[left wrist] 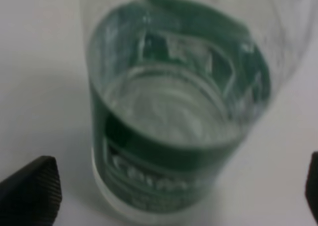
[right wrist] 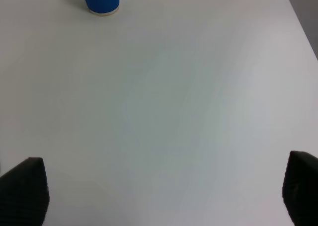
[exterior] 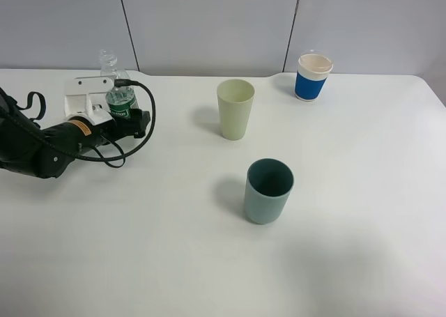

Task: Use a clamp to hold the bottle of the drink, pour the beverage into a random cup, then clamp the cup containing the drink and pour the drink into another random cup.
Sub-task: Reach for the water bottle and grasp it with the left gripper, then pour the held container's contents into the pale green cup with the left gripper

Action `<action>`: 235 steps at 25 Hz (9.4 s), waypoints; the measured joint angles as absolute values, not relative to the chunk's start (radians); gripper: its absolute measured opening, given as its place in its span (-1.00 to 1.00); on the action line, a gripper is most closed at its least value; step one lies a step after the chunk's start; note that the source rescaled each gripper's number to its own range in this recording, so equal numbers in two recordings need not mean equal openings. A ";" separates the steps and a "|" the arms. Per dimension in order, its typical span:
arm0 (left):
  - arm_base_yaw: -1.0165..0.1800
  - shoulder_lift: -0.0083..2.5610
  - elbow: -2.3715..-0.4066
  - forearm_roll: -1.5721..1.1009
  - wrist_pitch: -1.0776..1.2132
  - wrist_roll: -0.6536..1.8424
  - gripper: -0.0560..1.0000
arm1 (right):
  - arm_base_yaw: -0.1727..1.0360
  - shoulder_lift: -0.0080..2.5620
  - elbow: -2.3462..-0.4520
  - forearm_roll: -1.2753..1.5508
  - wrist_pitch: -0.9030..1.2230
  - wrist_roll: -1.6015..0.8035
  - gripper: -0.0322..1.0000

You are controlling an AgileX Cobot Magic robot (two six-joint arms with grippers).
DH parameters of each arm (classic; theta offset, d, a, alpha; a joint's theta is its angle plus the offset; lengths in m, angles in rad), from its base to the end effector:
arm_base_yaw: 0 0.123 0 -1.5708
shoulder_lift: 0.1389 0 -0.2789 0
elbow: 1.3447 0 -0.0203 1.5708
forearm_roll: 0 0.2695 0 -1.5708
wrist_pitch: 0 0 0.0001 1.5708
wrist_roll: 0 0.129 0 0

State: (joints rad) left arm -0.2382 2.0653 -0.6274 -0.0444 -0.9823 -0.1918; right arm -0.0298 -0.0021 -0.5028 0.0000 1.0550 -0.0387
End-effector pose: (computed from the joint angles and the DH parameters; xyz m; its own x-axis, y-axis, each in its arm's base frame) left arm 0.3548 -0.0812 0.0427 -0.3857 -0.1272 -0.9138 0.1224 0.9746 -0.1873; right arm 0.0514 -0.0015 0.2706 -0.4472 -0.0254 -0.8941 0.0125 0.9993 -0.0346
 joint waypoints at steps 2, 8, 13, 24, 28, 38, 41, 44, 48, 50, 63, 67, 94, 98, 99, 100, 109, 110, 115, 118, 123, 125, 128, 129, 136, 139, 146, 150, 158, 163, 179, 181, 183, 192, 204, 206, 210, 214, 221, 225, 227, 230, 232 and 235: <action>-0.233 2.077 -0.649 -0.027 -0.983 -0.171 1.00 | -0.030 -0.002 -0.503 0.000 1.055 -0.039 0.66; -0.232 2.082 -0.670 0.005 -0.987 -0.084 1.00 | -0.030 -0.002 -0.503 0.000 1.055 -0.039 0.66; -0.220 2.082 -0.670 0.009 -0.990 -0.076 1.00 | -0.030 -0.002 -0.503 0.000 1.055 -0.039 0.66; -0.197 2.093 -0.707 0.051 -0.998 -0.074 1.00 | -0.030 -0.002 -0.503 0.000 1.055 -0.039 0.66; -0.197 2.110 -0.708 0.053 -0.998 -0.074 0.55 | -0.030 -0.002 -0.503 0.000 1.055 -0.039 0.66; -0.192 2.117 -0.716 0.054 -0.994 -0.072 -0.89 | -0.030 -0.002 -0.503 0.000 1.055 -0.039 0.66; -0.192 2.116 -0.717 0.054 -0.986 -0.072 -0.89 | -0.030 -0.002 -0.503 0.000 1.055 -0.039 0.66; -0.192 2.096 -0.717 0.052 -0.945 -0.072 -0.89 | -0.030 -0.002 -0.503 0.000 1.055 -0.039 0.66; -0.210 2.037 -0.716 0.000 -0.856 -0.061 -0.89 | -0.030 -0.002 -0.503 0.000 1.055 -0.039 0.66; -0.236 2.005 -0.716 -0.076 -0.837 -0.017 -0.89 | -0.030 -0.002 -0.503 0.000 1.055 -0.039 0.66; -0.469 1.843 -0.715 -0.676 -0.768 0.626 -0.89 | -0.030 -0.002 -0.503 0.000 1.055 -0.039 0.66; -0.518 1.823 -0.715 -0.814 -0.767 0.815 -0.89 | -0.030 -0.002 -0.503 0.000 1.055 -0.039 0.66; -0.699 1.967 -1.086 -1.463 -0.775 2.124 -0.89 | -0.030 -0.002 -0.503 0.000 1.055 -0.032 0.66; -0.699 2.001 -1.122 -1.473 -0.821 2.227 -0.89 | -0.030 -0.002 -0.503 0.000 1.055 -0.032 0.66; -0.699 2.014 -1.131 -1.476 -0.844 2.248 -0.89 | -0.030 -0.002 -0.503 0.000 1.055 -0.032 0.66; -0.699 2.026 -1.144 -1.479 -0.876 2.276 -0.89 | -0.030 -0.002 -0.503 0.000 1.055 -0.032 0.66; -0.710 2.065 -1.178 -1.464 -0.936 2.395 -0.89 | -0.030 -0.002 -0.503 0.000 1.055 -0.031 0.66; -0.710 2.065 -1.178 -1.456 -0.936 2.395 -0.89 | -0.030 -0.002 -0.503 0.000 1.055 -0.031 0.66; -0.710 2.065 -1.178 -1.415 -0.938 2.398 -0.89 | -0.030 -0.002 -0.503 0.000 1.055 -0.031 0.66; -0.710 2.065 -1.178 -1.384 -0.945 2.402 -0.89 | -0.030 -0.002 -0.503 0.000 1.055 -0.031 0.66; -0.710 2.065 -1.178 -1.330 -0.953 2.413 -0.89 | -0.030 -0.002 -0.503 0.000 1.055 -0.031 0.66; -0.710 2.065 -1.178 -1.310 -0.953 2.419 -0.89 | -0.030 -0.002 -0.503 0.000 1.055 -0.031 0.66; -0.710 2.065 -1.178 -1.281 -0.953 2.424 -0.89 | -0.030 -0.002 -0.503 0.000 1.055 -0.031 0.66; -0.710 2.065 -1.178 -1.272 -0.953 2.428 -0.89 | -0.030 -0.002 -0.503 0.000 1.055 -0.031 0.66; -0.710 2.065 -1.178 -1.245 -0.953 2.501 -0.89 | -0.030 -0.002 -0.503 0.000 1.055 -0.031 0.66; -0.710 2.065 -1.178 -1.243 -0.953 2.522 -0.89 | -0.030 -0.002 -0.503 0.000 1.055 -0.031 0.66; -0.710 2.065 -1.178 -1.243 -0.954 2.559 -0.89 | -0.030 -0.002 -0.503 0.000 1.055 -0.031 0.66; -0.710 2.065 -1.178 -1.243 -0.971 2.560 -0.89 | -0.030 -0.002 -0.503 0.000 1.055 -0.031 0.66; -0.710 2.065 -1.178 -1.243 -0.990 2.587 -0.89 | -0.030 -0.002 -0.503 0.000 1.055 -0.031 0.66; -0.710 2.065 -1.178 -1.243 -0.997 2.626 -0.89 | -0.030 -0.002 -0.503 0.000 1.055 -0.031 0.66; -0.710 2.065 -1.178 -1.230 -1.036 2.676 -0.89 | -0.030 -0.002 -0.503 0.000 1.055 -0.031 0.66; -0.710 2.065 -1.178 -1.216 -1.039 2.677 -0.89 | -0.030 -0.002 -0.503 0.000 1.055 -0.031 0.66; -0.710 2.065 -1.178 -1.202 -1.041 2.677 -0.89 | -0.030 -0.002 -0.503 0.000 1.055 -0.031 0.66; -0.710 2.065 -1.179 -1.153 -1.049 2.679 -0.89 | -0.030 -0.002 -0.503 0.000 1.055 -0.031 0.66; -0.710 2.065 -1.179 -1.084 -1.080 2.680 -0.89 | -0.030 -0.002 -0.503 0.000 1.055 -0.031 0.65; -0.710 2.065 -1.179 -1.081 -1.084 2.681 -0.89 | -0.030 -0.002 -0.503 0.000 1.055 -0.031 0.66; -0.710 2.065 -1.179 -1.058 -1.085 2.683 -0.89 | -0.030 -0.002 -0.503 0.000 1.055 -0.031 0.66; -0.710 2.065 -1.179 -1.035 -1.085 2.684 -0.89 | -0.030 -0.002 -0.503 0.000 1.055 -0.031 0.66; -0.710 2.065 -1.179 -0.983 -1.085 2.684 -0.89 | -0.030 -0.002 -0.503 0.000 1.055 -0.031 0.66; -0.710 2.065 -1.179 -0.962 -1.085 2.684 -0.89 | -0.030 -0.002 -0.503 0.000 1.055 -0.031 0.66; -0.710 2.065 -1.179 -0.961 -1.085 2.684 -0.89 | -0.030 -0.002 -0.503 0.000 1.055 -0.031 0.66; -0.710 2.065 -1.179 -0.959 -1.089 2.684 -0.89 | -0.030 -0.002 -0.503 0.000 1.055 -0.031 0.66; -0.710 2.065 -1.179 -0.953 -1.094 2.684 -0.89 | -0.030 -0.002 -0.503 0.000 1.055 -0.031 0.66; -0.710 2.065 -1.179 -0.947 -1.104 2.684 -0.89 | -0.030 -0.002 -0.503 0.000 1.055 -0.031 0.64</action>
